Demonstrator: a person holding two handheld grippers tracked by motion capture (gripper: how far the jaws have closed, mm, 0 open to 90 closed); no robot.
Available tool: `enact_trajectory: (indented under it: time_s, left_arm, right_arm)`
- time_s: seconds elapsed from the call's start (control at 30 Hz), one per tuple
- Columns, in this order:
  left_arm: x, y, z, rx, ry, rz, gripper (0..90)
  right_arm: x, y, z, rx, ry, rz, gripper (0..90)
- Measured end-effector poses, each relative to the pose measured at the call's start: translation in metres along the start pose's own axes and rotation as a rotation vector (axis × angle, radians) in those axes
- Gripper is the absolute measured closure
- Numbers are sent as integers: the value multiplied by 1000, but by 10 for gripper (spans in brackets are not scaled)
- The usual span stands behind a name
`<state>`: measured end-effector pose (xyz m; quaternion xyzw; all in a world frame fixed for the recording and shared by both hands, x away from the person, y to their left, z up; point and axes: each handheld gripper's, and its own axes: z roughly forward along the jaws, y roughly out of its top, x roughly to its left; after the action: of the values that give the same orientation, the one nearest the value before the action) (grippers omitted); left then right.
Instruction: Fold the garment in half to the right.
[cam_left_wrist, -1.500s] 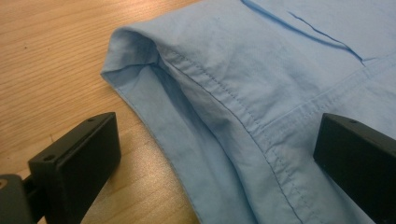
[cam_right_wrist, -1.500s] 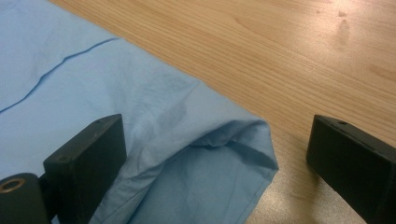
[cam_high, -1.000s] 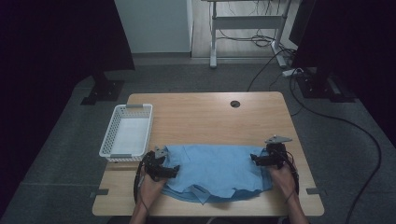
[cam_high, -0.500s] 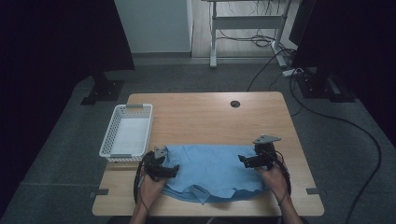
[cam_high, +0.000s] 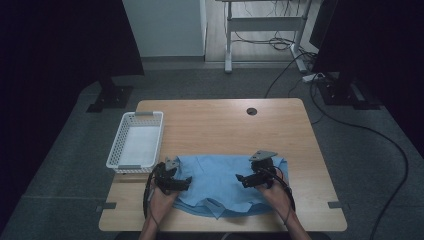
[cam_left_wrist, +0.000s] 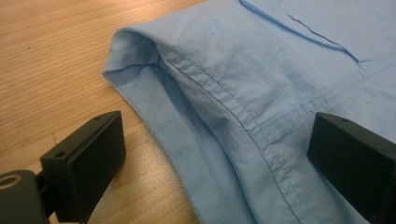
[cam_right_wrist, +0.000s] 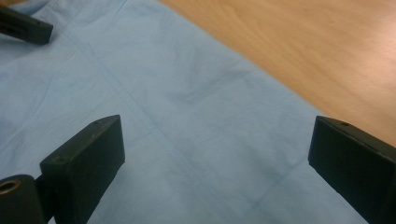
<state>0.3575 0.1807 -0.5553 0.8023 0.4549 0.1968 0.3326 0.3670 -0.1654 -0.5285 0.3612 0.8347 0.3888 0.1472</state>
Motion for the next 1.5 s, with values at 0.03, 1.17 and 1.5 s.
enact_trajectory:
  time_s: [0.03,1.17,1.5]
  left_arm:
    - [-1,0,-1,-4,-1,1,53]
    - [-20,24,-31,-111,-123,-17,852]
    - [-37,66,-66,-219,-170,12,853]
  right_arm:
    - [2,-1,3,6,2,-1,33]
    - [10,-16,31,48,-37,-19,15]
    - [17,-8,41,46,-38,-18,23]
